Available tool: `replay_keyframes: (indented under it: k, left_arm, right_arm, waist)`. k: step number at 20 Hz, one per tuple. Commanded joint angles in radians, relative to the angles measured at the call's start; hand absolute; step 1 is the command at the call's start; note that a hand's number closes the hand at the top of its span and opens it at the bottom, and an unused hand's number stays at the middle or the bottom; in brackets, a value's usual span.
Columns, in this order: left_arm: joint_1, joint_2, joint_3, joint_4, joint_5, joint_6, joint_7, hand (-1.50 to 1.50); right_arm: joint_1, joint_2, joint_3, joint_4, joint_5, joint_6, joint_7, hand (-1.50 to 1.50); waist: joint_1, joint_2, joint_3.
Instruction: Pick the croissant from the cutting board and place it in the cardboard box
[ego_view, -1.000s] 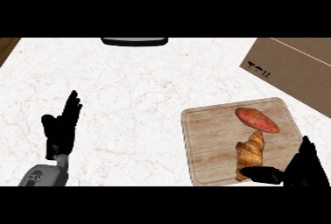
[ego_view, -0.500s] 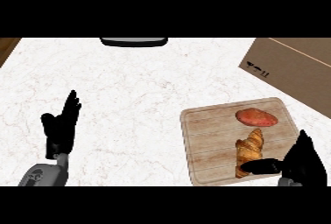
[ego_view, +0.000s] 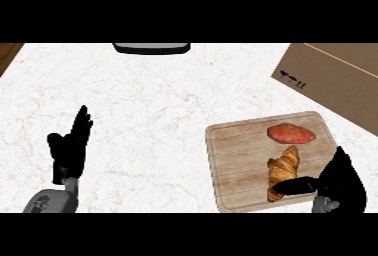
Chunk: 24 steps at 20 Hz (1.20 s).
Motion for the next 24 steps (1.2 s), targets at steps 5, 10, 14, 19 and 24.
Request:
replay_keyframes:
  k: [5, 10, 14, 19, 24]
  left_arm:
    - [0.035, -0.005, 0.011, -0.008, 0.007, -0.012, -0.008, 0.0]
    - [0.015, 0.007, 0.007, 0.01, -0.012, -0.034, -0.017, 0.0]
    - [-0.076, -0.017, 0.016, 0.049, -0.018, -0.014, 0.033, 0.0]
    - [0.014, -0.01, 0.013, -0.022, -0.011, -0.032, 0.015, 0.0]
    - [-0.049, -0.042, 0.003, 0.022, -0.033, -0.005, 0.025, 0.0]
  right_arm:
    - [-0.046, 0.0, 0.025, 0.079, 0.014, -0.042, 0.233, -1.5]
    - [-0.096, 0.0, 0.081, 0.133, 0.004, -0.049, 0.233, 1.5]
    - [-0.135, 0.0, 0.074, 0.154, 0.125, -0.057, 0.188, 1.5]
    - [-0.181, 0.0, 0.09, 0.192, 0.168, -0.061, 0.231, 1.5]
    - [-0.242, -0.072, 0.231, 0.216, -0.02, 0.21, -0.33, 1.5]
  waist:
    - [0.002, 0.003, 0.006]
    - [0.002, 0.004, 0.007]
    - [-0.006, 0.005, 0.007]
    - [0.011, 0.004, 0.007]
    - [0.024, 0.012, 0.008]
